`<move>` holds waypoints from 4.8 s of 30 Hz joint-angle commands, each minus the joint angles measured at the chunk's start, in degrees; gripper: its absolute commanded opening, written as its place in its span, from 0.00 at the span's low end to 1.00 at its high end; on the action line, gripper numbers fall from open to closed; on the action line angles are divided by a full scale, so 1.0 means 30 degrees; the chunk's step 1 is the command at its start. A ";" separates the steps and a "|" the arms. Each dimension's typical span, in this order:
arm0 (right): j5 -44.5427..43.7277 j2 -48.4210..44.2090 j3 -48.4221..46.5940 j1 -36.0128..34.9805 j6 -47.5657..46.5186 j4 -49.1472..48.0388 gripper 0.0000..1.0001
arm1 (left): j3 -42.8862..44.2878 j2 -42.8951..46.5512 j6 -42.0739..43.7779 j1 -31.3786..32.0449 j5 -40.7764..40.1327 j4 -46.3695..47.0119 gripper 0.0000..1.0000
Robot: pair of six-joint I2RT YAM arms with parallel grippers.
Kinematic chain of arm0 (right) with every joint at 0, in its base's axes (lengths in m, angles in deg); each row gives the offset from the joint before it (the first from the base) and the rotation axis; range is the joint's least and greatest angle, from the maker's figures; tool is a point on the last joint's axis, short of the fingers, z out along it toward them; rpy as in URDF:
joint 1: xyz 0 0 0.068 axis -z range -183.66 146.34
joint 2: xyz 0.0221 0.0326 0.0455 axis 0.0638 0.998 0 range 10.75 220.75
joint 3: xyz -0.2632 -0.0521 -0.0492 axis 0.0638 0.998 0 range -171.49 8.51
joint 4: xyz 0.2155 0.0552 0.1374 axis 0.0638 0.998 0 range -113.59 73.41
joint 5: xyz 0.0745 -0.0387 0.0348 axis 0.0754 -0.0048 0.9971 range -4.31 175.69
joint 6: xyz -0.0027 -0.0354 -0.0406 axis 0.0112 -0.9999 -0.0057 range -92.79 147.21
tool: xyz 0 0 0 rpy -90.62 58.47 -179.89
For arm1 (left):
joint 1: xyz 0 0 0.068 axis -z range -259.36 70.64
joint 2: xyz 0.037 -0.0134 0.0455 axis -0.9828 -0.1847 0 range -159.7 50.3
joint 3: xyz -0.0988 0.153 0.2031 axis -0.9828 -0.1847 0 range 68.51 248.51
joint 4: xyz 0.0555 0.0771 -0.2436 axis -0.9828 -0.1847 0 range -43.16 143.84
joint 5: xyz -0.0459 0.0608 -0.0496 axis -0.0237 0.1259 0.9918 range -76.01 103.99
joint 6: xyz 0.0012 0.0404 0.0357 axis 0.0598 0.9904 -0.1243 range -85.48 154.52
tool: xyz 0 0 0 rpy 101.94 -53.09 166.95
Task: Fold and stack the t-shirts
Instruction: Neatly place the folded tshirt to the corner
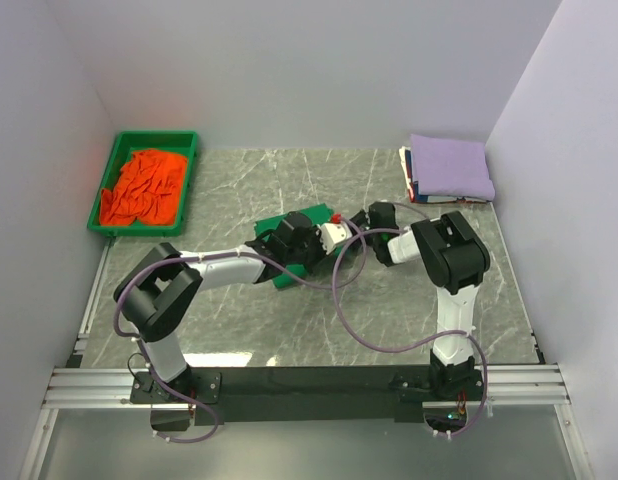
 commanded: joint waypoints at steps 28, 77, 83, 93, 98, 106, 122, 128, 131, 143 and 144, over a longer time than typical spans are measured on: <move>-0.6706 0.1127 -1.8704 0.4575 -2.3312 1.7930 0.00 | 0.2631 0.4383 -0.3550 -0.5328 -0.0147 -0.8025 0.75; -0.5652 0.1069 -2.7908 0.7068 -2.5542 2.1739 0.00 | 0.4387 0.2128 -0.3404 -0.5328 0.0116 -0.8171 0.76; -0.5711 0.0923 -2.8202 0.7097 -2.5600 2.1828 0.00 | 0.4506 0.1952 -0.3199 -0.5329 0.0204 -0.8200 0.76; -0.5769 0.1010 -2.8229 0.7506 -2.5717 2.1885 0.00 | 0.4857 0.1541 -0.2994 -0.5328 0.0438 -0.8347 0.77; -0.5945 0.1098 -2.7765 0.7858 -2.6242 2.1245 0.00 | 0.4974 0.1424 -0.2906 -0.5329 0.0497 -0.8405 0.77; -0.5652 0.2093 -2.6915 0.9030 -2.8059 2.0540 0.00 | 0.5385 0.1014 -0.2789 -0.5328 0.0905 -0.8815 0.77; -0.6852 0.4936 -2.6154 1.0115 -3.0667 1.8286 0.00 | 0.6468 0.0573 -0.2848 -0.5387 0.1171 -1.0046 0.80; -0.7468 0.5610 -2.5802 1.0758 -3.0960 1.7873 0.00 | 0.6586 0.0750 -0.3052 -0.5563 0.1639 -1.0368 0.80; -0.7498 0.5639 -2.5159 1.0760 -3.1400 1.7347 0.00 | 0.6674 0.0662 -0.3082 -0.5592 0.1785 -1.0515 0.80; -0.8960 0.6342 -2.4335 1.0994 -3.1752 1.6144 0.01 | 0.7903 0.0018 -0.3404 -0.6294 0.2605 -1.1510 0.81; -0.9194 0.6488 -2.4364 1.1023 -3.1781 1.6144 0.03 | 0.7962 0.0017 -0.3520 -0.6295 0.2664 -1.1540 0.81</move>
